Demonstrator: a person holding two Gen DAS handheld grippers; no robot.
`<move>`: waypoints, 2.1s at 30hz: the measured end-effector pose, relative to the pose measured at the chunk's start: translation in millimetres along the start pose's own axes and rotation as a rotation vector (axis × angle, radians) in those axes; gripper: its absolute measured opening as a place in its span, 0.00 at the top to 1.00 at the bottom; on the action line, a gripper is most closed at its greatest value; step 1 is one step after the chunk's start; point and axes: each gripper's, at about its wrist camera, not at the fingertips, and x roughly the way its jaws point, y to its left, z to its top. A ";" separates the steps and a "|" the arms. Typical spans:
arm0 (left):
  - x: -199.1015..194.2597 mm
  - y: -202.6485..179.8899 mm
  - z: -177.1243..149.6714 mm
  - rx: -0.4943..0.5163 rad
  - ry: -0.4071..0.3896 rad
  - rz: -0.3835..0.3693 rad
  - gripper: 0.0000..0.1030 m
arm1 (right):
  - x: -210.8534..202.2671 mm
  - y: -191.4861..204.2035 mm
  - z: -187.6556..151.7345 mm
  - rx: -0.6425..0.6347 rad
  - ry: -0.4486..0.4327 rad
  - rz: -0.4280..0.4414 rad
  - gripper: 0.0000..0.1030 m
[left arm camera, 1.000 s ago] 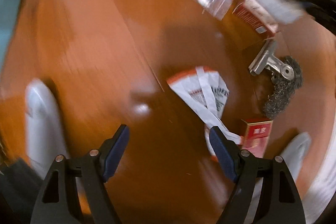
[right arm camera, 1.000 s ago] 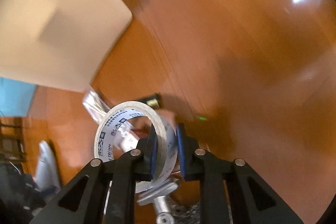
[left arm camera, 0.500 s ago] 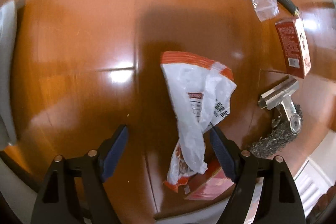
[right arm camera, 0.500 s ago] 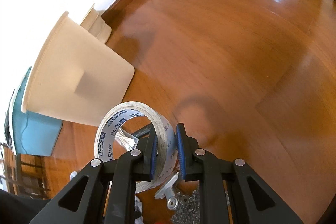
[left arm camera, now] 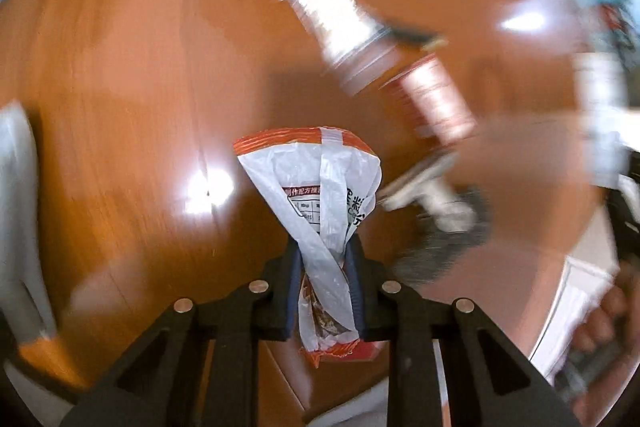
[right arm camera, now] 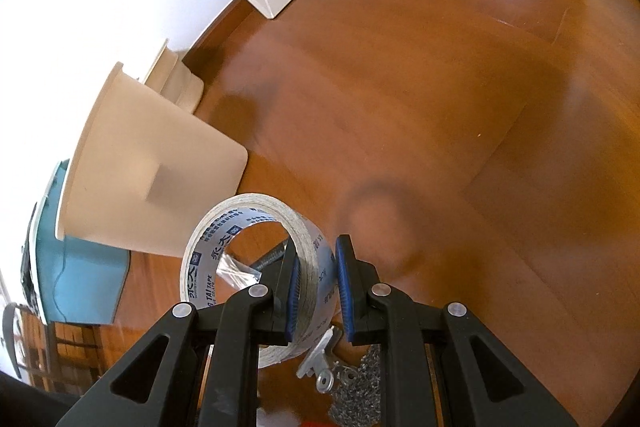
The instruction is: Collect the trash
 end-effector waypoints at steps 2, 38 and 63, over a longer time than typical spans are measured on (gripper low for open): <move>-47.3 -20.5 10.5 0.095 -0.099 -0.025 0.81 | -3.2 0.1 -0.4 0.012 -0.011 0.003 0.83; -240.3 10.0 113.7 0.105 -0.757 0.185 0.25 | -18.6 61.2 18.8 -0.074 -0.103 0.075 0.83; -86.5 55.7 -21.3 0.144 -0.330 0.227 0.25 | 75.8 328.9 106.2 -0.561 0.044 0.198 0.66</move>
